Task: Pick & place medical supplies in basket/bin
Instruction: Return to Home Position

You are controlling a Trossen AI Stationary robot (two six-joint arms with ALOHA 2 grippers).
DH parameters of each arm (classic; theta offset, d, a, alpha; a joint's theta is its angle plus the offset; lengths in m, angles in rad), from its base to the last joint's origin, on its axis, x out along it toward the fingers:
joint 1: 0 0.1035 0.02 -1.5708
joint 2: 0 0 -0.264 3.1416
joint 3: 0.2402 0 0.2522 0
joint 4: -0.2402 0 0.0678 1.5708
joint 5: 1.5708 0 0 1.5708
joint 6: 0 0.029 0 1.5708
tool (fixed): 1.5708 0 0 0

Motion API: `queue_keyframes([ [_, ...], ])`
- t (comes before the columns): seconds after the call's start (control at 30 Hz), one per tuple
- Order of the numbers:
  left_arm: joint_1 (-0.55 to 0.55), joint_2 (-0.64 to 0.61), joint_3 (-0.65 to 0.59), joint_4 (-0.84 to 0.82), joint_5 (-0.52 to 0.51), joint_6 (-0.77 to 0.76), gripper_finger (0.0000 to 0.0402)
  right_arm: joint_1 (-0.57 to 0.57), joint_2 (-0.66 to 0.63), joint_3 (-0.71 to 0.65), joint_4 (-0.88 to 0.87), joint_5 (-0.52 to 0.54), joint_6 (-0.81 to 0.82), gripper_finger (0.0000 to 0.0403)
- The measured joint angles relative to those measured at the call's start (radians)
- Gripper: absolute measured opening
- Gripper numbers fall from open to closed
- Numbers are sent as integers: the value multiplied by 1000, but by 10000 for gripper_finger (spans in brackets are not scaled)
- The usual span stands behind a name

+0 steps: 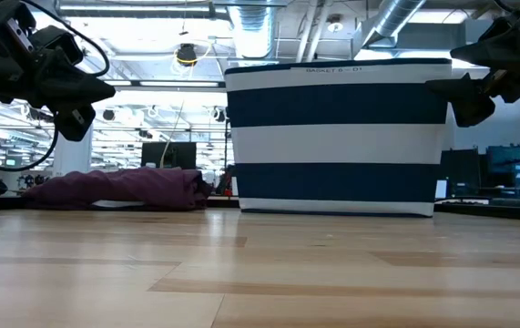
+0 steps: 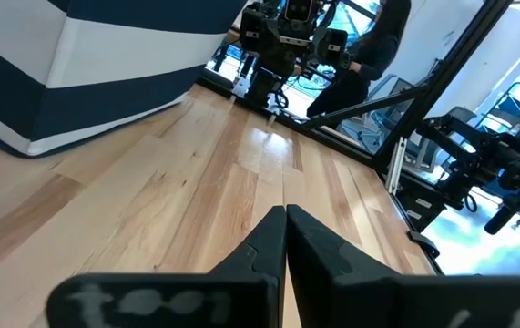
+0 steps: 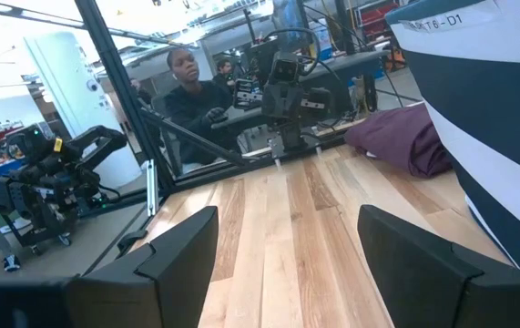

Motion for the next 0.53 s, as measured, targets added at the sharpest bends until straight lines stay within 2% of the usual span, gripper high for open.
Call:
queue_keyframes([
  [0.53, 0, 0, 0, 0, 0, 3, 0, 0, 0, 0, 0, 0, 0, 260],
])
